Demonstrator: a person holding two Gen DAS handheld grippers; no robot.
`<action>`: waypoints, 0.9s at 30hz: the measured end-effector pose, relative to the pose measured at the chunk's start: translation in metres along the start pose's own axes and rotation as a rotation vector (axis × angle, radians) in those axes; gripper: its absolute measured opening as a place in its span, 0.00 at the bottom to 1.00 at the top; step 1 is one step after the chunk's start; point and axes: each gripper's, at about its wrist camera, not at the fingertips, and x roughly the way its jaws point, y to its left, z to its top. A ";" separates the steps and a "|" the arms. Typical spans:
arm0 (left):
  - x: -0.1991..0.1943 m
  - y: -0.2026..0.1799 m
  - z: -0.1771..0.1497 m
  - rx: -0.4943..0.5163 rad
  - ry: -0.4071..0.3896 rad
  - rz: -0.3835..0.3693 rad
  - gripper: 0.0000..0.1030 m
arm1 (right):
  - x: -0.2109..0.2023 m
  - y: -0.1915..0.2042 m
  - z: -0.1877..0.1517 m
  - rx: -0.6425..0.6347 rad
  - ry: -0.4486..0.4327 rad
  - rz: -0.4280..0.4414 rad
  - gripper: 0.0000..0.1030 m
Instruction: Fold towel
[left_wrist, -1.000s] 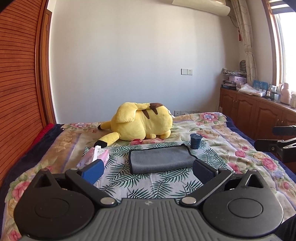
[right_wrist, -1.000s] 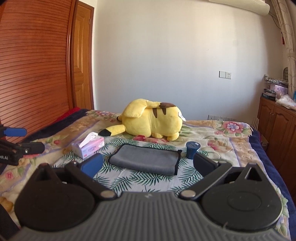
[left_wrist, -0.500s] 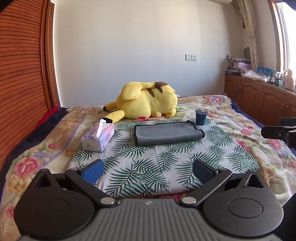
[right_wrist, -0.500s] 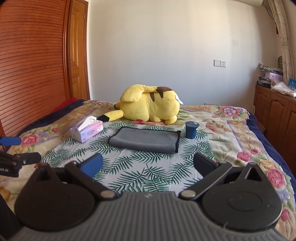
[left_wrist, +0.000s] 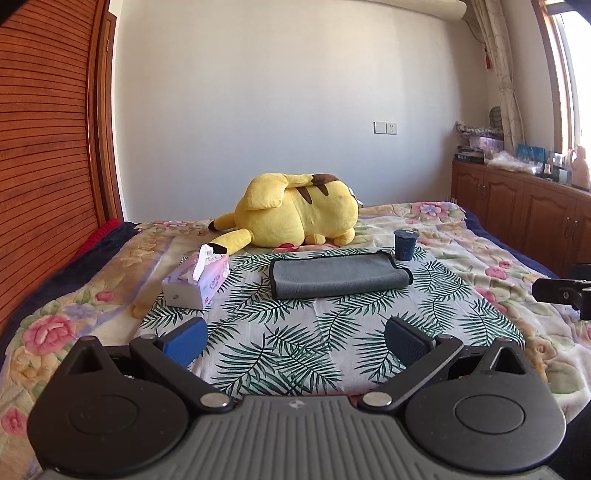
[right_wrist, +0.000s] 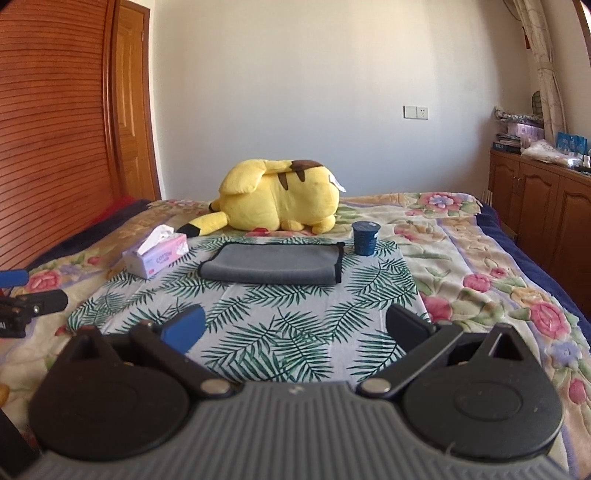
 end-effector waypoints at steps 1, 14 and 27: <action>0.000 0.000 0.000 -0.001 -0.005 0.001 0.81 | -0.001 0.000 -0.001 -0.003 -0.011 -0.004 1.00; -0.003 -0.003 -0.004 0.010 -0.052 0.022 0.81 | -0.010 0.000 -0.002 -0.021 -0.113 -0.053 1.00; -0.002 0.001 -0.005 -0.009 -0.052 0.026 0.81 | -0.007 -0.002 -0.004 -0.008 -0.107 -0.067 1.00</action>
